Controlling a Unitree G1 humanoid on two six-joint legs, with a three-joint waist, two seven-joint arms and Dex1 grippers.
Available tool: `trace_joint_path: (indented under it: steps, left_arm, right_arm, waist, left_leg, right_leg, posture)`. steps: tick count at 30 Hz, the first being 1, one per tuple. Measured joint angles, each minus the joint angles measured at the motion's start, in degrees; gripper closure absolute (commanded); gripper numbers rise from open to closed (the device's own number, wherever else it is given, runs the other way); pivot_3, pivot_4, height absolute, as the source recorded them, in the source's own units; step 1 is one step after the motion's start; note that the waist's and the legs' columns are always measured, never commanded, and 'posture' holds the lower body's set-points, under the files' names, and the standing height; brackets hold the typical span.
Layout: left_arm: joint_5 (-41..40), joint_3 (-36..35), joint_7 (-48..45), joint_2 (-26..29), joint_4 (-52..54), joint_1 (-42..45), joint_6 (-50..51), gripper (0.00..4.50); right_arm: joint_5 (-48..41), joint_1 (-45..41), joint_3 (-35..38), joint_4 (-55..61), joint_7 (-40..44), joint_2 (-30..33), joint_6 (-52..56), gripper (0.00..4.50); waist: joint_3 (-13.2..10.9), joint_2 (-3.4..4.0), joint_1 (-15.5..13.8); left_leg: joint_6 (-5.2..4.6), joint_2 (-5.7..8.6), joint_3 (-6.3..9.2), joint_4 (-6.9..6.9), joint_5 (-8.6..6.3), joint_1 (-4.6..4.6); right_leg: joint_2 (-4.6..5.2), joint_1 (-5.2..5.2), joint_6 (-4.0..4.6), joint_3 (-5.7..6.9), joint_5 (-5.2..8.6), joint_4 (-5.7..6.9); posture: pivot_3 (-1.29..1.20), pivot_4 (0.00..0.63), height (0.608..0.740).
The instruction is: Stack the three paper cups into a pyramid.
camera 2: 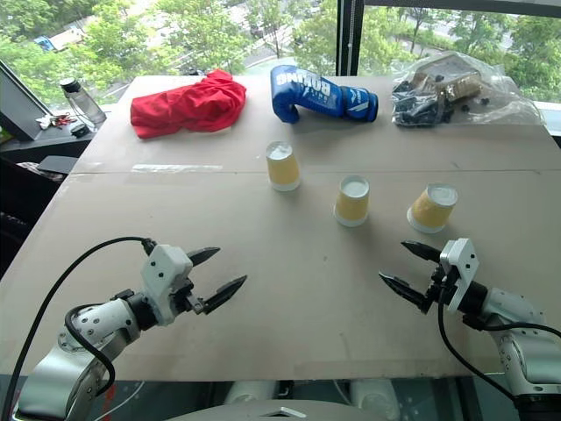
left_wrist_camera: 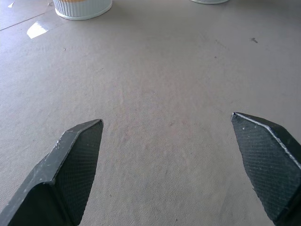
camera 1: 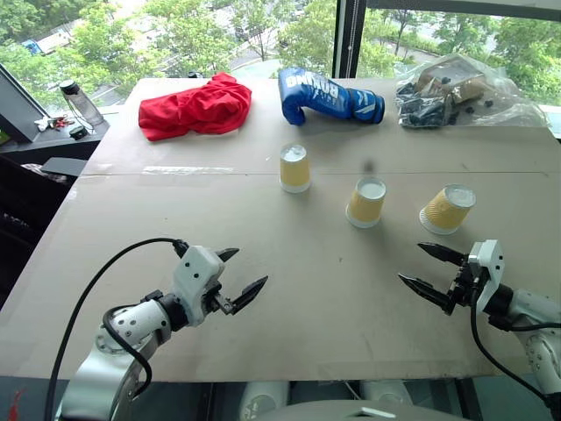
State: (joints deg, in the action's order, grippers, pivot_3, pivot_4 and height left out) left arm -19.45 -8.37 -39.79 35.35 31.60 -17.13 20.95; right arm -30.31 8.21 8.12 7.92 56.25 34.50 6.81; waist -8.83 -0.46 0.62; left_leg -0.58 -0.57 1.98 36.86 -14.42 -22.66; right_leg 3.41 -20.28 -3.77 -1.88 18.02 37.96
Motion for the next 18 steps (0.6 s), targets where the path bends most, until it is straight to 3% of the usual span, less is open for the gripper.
trace_joint_path:
  steps: [7, 18]
  left_arm:
    - [-1.2, -0.2, 0.1, -0.4, 1.9, -3.0, 0.8, 0.0]
    - [-2.6, -0.2, -0.1, -0.4, 1.8, -1.0, 1.1, 0.0]
  right_arm:
    - [2.6, -3.6, -0.6, -6.1, 1.1, -1.6, -3.6, 0.03]
    - [3.1, -3.7, -0.5, -6.3, 0.3, -3.3, -4.7, 0.03]
  waist:
    - [0.0, -0.04, 0.0]
    - [0.0, -0.04, 0.0]
  left_leg:
    - [0.0, -0.02, 0.01, 0.0, 0.0, 0.03]
    - [0.0, -0.01, 0.0, 0.0, 0.0, 0.02]
  right_leg:
    - [-0.02, 0.0, 0.0, 0.02, 0.0, 0.02]
    - [-0.01, 0.01, 0.01, 0.07, 0.0, 0.02]
  posture:
    - [0.0, 0.15, 0.74]
    - [0.0, 0.15, 0.74]
